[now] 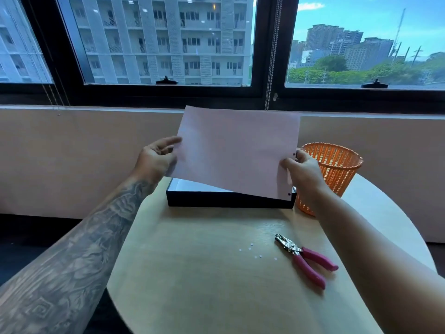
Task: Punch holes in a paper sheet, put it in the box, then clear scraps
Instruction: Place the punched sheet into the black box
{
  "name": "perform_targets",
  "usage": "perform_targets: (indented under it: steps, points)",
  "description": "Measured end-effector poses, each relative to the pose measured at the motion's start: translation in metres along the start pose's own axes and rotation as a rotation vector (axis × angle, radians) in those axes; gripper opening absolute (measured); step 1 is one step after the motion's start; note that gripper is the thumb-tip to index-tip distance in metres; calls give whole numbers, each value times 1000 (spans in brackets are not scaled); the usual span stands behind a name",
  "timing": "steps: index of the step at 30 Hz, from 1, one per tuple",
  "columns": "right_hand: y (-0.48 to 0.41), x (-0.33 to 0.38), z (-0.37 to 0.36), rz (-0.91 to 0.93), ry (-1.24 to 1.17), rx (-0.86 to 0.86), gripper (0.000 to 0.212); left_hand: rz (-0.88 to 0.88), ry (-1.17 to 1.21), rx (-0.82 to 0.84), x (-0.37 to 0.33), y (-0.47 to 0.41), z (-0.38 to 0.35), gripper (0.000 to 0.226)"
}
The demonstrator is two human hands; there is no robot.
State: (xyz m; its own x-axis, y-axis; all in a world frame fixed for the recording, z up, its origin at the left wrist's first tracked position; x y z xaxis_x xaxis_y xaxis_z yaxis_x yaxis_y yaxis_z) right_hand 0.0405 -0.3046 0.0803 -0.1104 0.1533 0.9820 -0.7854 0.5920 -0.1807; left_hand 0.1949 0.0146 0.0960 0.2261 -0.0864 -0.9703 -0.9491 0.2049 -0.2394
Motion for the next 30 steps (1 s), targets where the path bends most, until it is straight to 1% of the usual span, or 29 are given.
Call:
perform_targets:
  steps: [2,3,5,6,9,11,14,16,19,23,25,27,30]
  points:
    - [-13,0,0,21,76,-54,19,-14,-165,11,6,-9,-3,40]
    - [-19,-1,0,35,112,-82,22,-12,-221,6,10,-13,-5,35]
    - [-32,-2,0,82,173,-152,33,-15,-297,1,18,-24,-9,28]
    - [-36,-2,-1,120,211,-189,33,-15,-328,3,21,-28,-13,27]
    - [-58,-12,-12,177,345,-218,15,-5,-402,4,35,-42,-24,31]
    - [-72,-30,-23,131,426,-190,9,11,-464,34,47,-49,-31,34]
    - [-83,-60,-38,39,548,-94,17,77,-594,125,74,-59,-37,41]
    - [-88,-78,-45,6,680,-8,23,127,-678,177,93,-63,-39,45]
    - [-93,-97,-48,-51,879,86,29,153,-830,206,112,-67,-41,47]
    - [-97,-111,-55,-140,1065,223,35,132,-1095,237,121,-70,-47,36]
    - [-99,-116,-58,-168,1152,277,38,125,-1192,258,123,-73,-50,41]
    - [-96,-116,-59,-184,1223,304,45,140,-1307,305,127,-74,-52,38]
    - [-95,-115,-59,-191,1282,322,55,191,-1405,320,132,-75,-53,32]
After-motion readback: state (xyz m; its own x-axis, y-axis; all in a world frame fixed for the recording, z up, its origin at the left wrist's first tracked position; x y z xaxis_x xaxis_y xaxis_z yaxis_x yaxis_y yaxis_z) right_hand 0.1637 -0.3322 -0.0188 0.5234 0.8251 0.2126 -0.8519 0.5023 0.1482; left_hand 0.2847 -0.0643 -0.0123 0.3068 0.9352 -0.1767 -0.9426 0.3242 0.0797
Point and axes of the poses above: each hand's wrist, its own y-axis away from the middle knuckle, its own z-axis out of the back of the hand, x = y × z, the point moved 6 cm from there along -y, towards the middle knuckle, and after that the axes turned 3 degrees about y, right-handed, at the moved point
